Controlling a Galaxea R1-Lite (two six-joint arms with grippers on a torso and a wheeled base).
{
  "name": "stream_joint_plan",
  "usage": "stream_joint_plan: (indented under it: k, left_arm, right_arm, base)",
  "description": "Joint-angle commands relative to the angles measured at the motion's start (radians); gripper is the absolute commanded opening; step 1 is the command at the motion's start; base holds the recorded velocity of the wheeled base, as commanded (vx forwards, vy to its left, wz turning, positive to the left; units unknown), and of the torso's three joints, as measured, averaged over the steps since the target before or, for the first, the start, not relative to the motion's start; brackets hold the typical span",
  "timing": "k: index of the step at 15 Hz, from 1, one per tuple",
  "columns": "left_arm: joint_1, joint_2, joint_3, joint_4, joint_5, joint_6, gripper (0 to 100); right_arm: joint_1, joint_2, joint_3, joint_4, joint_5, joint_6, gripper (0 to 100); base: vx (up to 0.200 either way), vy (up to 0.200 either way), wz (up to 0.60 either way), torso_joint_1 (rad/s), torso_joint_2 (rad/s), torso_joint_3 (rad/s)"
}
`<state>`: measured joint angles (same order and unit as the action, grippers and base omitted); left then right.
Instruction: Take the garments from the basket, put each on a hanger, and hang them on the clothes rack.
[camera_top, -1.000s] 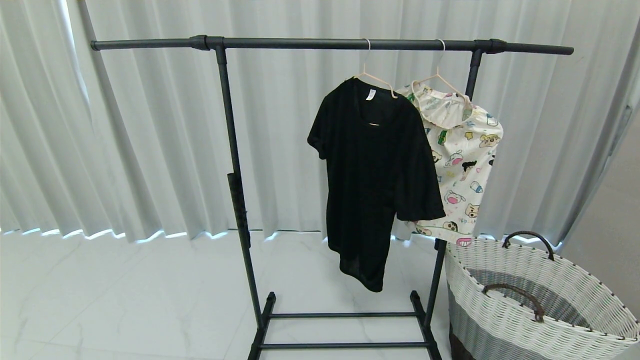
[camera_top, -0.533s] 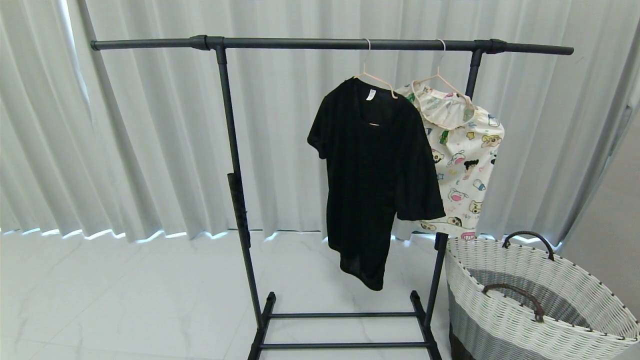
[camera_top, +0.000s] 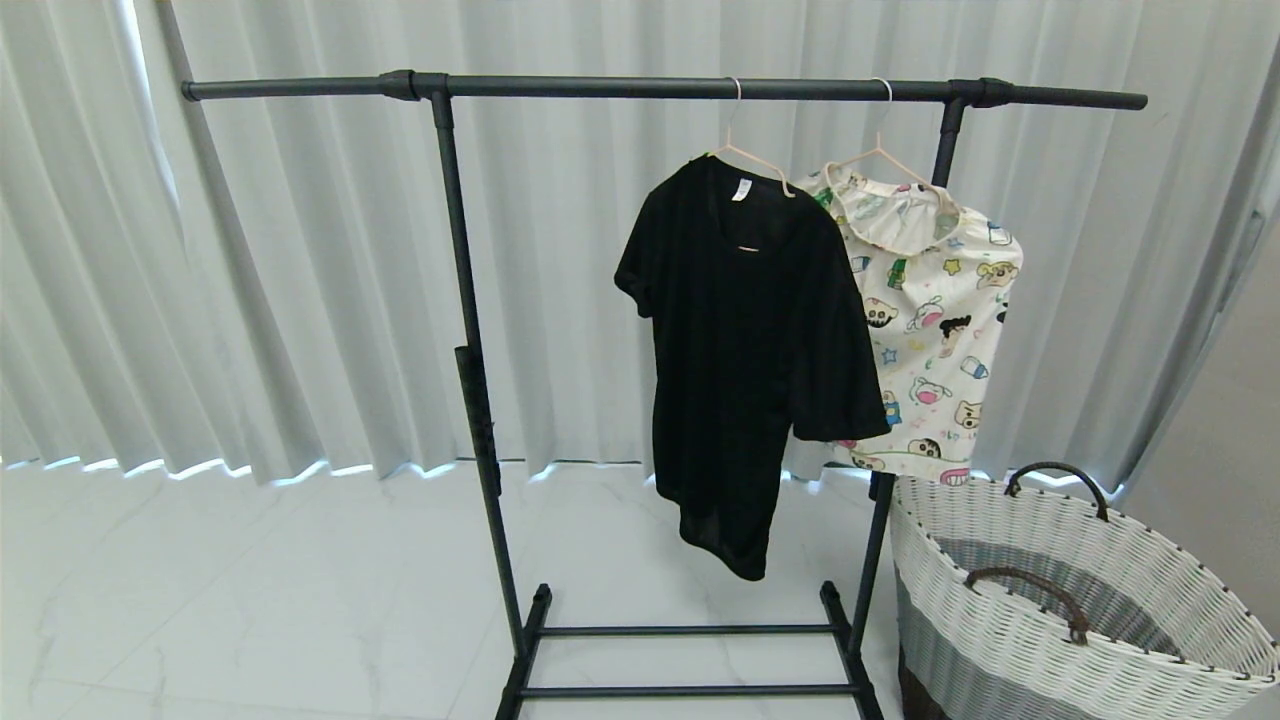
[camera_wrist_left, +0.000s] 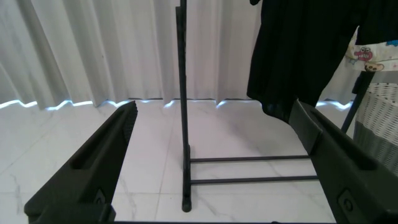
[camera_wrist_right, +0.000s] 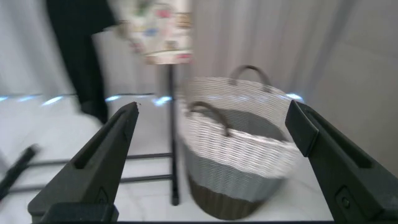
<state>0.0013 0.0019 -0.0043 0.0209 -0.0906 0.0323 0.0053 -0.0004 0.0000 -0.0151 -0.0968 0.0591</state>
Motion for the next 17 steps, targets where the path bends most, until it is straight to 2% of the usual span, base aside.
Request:
stream_joint_plan:
  k: [1, 5, 17]
  left_arm:
    - [0.000, 0.000, 0.000, -0.001, 0.000, 0.000, 100]
    - [0.000, 0.000, 0.000, 0.001, 0.000, 0.000, 100]
    - [0.000, 0.000, 0.000, 0.001, 0.000, 0.000, 100]
  right_arm:
    - [0.001, 0.000, 0.000, 0.004, -0.003, 0.024, 100]
    - [0.001, 0.000, 0.000, 0.015, 0.046, -0.039, 100]
    - [0.001, 0.000, 0.000, 0.017, 0.046, -0.028, 100]
  base:
    - [0.000, 0.000, 0.00, 0.000, 0.00, 0.000]
    - [0.000, 0.000, 0.00, 0.000, 0.00, 0.000]
    - [0.000, 0.000, 0.00, 0.000, 0.00, 0.000]
